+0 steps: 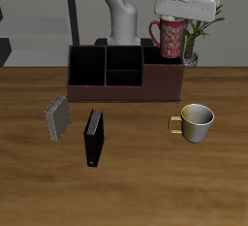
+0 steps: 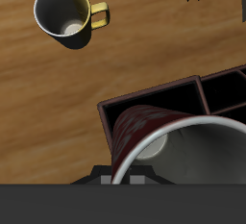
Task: Place the red mug into the back desk caddy's right compartment and place the yellow book into the back desk caddy's back compartment
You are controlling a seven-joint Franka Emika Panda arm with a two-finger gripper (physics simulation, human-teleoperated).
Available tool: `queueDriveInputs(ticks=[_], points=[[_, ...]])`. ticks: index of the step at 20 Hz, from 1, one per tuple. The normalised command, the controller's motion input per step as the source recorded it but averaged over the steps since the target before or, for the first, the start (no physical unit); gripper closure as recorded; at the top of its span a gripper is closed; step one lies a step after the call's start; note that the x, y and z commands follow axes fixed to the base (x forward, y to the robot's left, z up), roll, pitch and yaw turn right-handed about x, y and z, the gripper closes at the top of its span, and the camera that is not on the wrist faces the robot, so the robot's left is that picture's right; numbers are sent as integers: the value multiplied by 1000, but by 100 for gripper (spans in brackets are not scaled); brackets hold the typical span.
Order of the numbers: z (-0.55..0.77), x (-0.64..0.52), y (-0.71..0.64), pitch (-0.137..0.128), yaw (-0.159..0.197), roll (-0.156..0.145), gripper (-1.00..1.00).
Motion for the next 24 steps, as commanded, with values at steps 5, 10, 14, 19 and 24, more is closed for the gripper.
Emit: queueDriveInputs(ticks=[5, 10, 14, 19, 24], points=[[-100, 84, -45, -6, -5, -26, 100], [-176, 40, 10, 34, -23, 10, 100], [-164, -85, 20, 29, -33, 33, 100], [-54, -111, 0, -8, -21, 9, 100], [-79, 82, -51, 0, -8, -18, 100]])
